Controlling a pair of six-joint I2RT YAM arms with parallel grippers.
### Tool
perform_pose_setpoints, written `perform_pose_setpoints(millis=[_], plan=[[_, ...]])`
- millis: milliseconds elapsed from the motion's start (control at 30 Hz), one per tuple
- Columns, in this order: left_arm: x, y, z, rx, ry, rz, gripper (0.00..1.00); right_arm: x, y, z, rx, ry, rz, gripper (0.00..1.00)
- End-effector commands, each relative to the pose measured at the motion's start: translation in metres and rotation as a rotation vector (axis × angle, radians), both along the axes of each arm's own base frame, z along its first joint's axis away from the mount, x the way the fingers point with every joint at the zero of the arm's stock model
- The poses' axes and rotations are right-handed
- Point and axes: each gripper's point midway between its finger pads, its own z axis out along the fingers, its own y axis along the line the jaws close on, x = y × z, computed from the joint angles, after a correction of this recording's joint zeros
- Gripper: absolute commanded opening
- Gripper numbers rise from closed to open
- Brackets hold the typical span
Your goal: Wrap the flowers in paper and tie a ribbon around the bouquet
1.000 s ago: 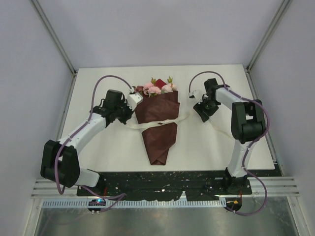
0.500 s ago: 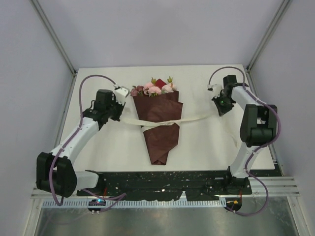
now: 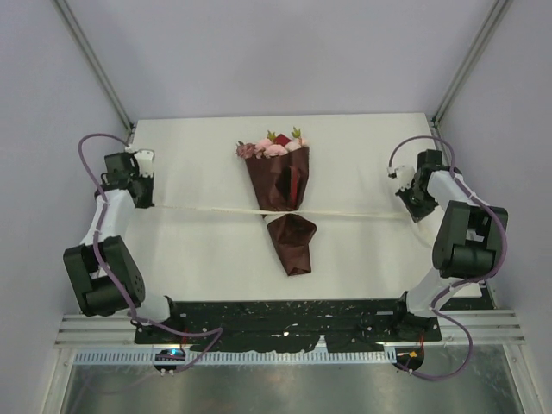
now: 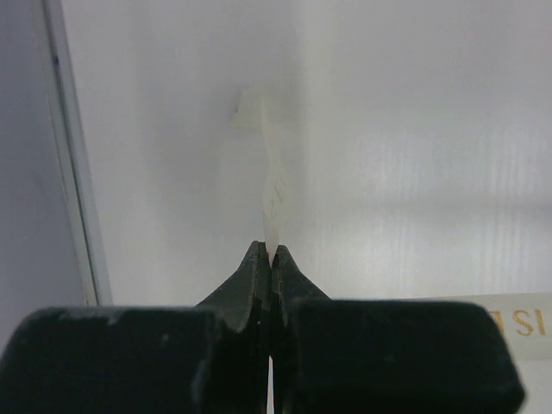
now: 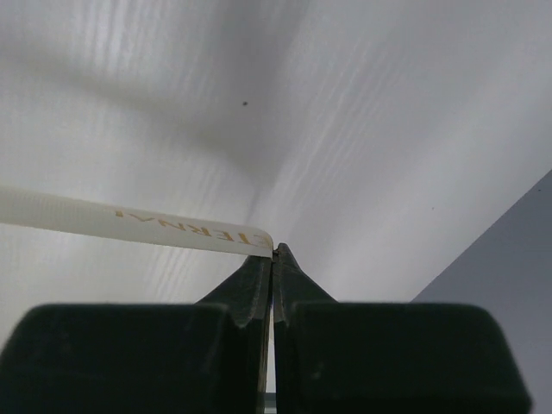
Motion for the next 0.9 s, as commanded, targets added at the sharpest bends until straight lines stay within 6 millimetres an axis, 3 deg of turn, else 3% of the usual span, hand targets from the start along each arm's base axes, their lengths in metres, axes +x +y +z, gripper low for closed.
perform_pose_setpoints(millis=[0, 167, 267, 533, 867], plan=[[0.008, 0.062, 0.015, 0.120, 0.002, 0.075, 0.00, -0.006, -0.062, -0.005, -0.225, 0.001, -0.024, 0.05], [0.008, 0.123, 0.016, 0.189, 0.041, 0.206, 0.00, -0.035, -0.123, -0.025, -0.325, 0.089, -0.089, 0.05], [0.007, 0.150, 0.017, 0.200, 0.058, 0.268, 0.00, -0.051, -0.148, -0.031, -0.346, 0.122, -0.129, 0.05], [0.010, 0.177, 0.019, 0.222, 0.077, 0.323, 0.00, -0.064, -0.166, -0.033, -0.370, 0.125, -0.162, 0.05], [0.003, 0.215, 0.026, 0.216, 0.086, 0.413, 0.00, -0.057, -0.181, -0.032, -0.387, 0.108, -0.175, 0.05]])
